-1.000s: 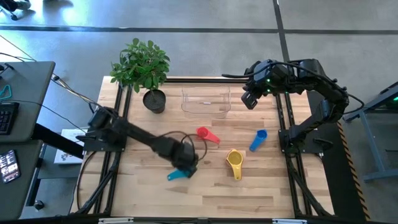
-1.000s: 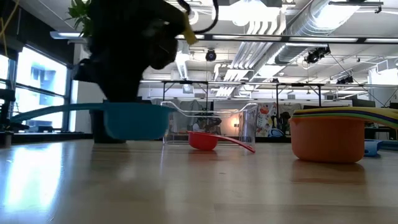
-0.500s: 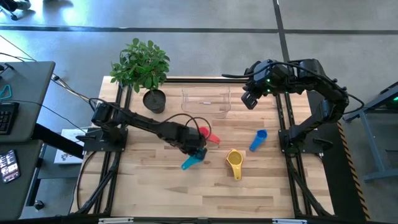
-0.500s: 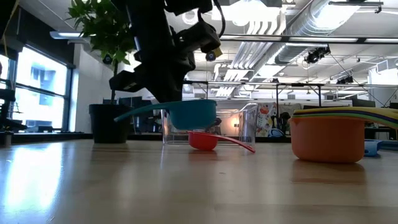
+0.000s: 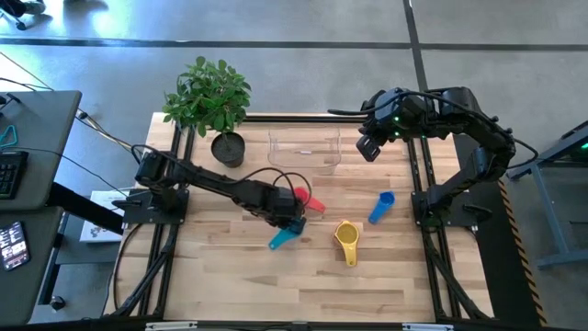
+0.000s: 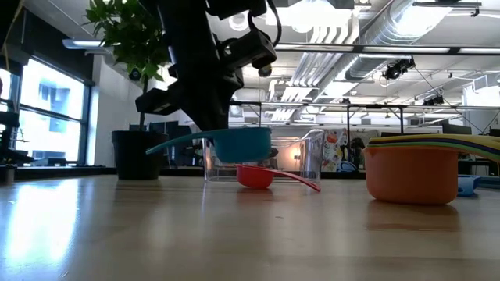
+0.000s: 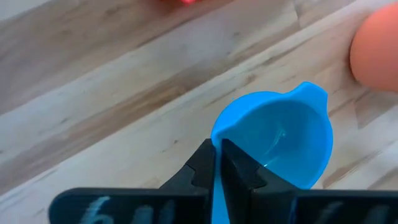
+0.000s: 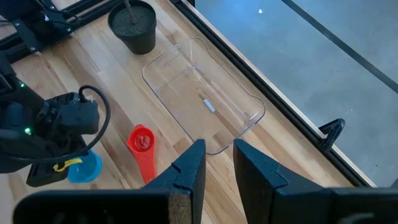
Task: Nest measuring cups in basket
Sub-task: Stack the light blue measuring cup on top of the yellow measuring cup
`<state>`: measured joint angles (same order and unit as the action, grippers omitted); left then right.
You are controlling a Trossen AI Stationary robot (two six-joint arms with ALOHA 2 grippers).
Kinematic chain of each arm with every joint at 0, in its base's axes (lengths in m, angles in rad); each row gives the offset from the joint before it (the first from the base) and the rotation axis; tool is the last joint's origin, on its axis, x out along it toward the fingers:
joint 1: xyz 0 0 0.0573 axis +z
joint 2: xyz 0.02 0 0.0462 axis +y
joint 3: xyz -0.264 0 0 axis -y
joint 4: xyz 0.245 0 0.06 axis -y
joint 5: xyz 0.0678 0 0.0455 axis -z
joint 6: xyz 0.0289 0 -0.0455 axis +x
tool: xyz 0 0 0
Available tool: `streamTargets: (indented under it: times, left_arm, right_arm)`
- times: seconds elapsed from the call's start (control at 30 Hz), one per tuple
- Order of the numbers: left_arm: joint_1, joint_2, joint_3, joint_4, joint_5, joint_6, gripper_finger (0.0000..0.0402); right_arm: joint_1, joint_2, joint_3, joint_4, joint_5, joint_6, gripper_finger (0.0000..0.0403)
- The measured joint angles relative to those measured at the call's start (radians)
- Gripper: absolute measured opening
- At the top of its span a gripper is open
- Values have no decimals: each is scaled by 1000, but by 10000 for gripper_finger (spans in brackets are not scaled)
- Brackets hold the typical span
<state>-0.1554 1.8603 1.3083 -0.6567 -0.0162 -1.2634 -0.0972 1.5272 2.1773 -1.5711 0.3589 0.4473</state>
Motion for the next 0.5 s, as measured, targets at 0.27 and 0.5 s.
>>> streamTargets:
  times: [0.27, 0.5]
  left_arm:
    - [-5, 1, -19, -16, 11, -18, 8]
    - [-6, 1, -19, -24, 41, -5, 14]
  right_arm:
    - [0, 0, 0, 0, 0, 0, 73]
    - [0, 0, 0, 0, 1, 0, 73]
